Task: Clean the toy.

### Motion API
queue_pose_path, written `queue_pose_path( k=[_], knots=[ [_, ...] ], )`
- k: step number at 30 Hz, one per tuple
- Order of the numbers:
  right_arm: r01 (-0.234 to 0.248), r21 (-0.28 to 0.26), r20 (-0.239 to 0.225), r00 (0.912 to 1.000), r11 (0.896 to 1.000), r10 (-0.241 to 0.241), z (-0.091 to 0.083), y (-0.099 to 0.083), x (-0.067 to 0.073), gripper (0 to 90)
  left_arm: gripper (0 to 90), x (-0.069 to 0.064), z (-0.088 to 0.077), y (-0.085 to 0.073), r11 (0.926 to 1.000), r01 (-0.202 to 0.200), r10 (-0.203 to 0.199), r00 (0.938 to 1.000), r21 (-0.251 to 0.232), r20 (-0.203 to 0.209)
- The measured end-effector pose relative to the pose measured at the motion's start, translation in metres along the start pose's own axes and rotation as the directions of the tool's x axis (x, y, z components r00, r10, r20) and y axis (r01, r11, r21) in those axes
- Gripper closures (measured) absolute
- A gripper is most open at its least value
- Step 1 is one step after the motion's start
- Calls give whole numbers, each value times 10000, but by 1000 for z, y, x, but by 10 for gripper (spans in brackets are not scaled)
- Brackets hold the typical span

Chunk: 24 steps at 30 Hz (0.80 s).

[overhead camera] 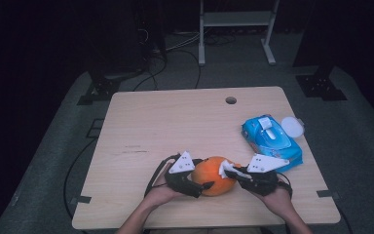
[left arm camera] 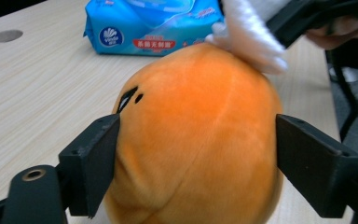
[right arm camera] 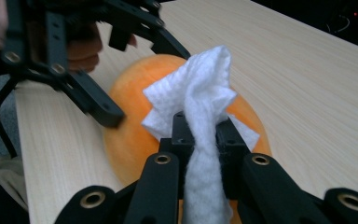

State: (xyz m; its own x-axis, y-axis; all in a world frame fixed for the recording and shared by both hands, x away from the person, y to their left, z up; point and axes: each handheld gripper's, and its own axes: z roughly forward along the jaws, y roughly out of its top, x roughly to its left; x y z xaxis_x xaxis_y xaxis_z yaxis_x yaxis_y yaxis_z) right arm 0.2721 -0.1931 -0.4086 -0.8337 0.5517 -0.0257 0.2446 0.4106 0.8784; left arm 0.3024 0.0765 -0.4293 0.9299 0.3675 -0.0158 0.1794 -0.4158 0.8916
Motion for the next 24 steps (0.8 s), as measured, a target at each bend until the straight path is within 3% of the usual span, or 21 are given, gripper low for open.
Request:
queue_pose_path(
  k=[4,6,10,13,15,17,19,22,24],
  knots=[
    [-300,36,362,9989,9995,299,-7,-8,-11,803,115,6,-5,1,9991,191,-199,9996,-369,-214],
    [-458,-16,371,9983,9989,459,-8,-9,-14,803,164,5,-1,-1,9994,202,-202,9998,-298,-7],
    [-258,-2,382,9989,9997,258,-4,-3,-5,803,269,-3,5,-1,9997,-214,211,9993,-91,-298],
    [-144,-304,-129,9998,9994,141,-4,4,4,803,301,-5,6,2,9998,-112,105,9991,-154,-399],
    [150,-226,-34,9999,9996,-151,-3,6,8,803,293,-6,5,3,9997,-172,169,9996,-152,-207],
    [73,-150,-20,10000,9999,-74,-3,3,4,804,260,-4,2,2,9996,-92,99,9996,-276,256],
    [-87,-93,203,9998,9999,89,-5,-2,-2,803,217,-3,0,1,9995,-256,267,9980,-202,569],
    [-293,-176,482,9984,9994,301,-12,-5,-9,803,155,-4,7,-2,9997,-231,228,9993,74,306],
    [-297,-190,425,9986,9994,305,-12,-5,-8,803,156,-5,14,-3,9996,-207,205,9997,197,120]
  ],
)
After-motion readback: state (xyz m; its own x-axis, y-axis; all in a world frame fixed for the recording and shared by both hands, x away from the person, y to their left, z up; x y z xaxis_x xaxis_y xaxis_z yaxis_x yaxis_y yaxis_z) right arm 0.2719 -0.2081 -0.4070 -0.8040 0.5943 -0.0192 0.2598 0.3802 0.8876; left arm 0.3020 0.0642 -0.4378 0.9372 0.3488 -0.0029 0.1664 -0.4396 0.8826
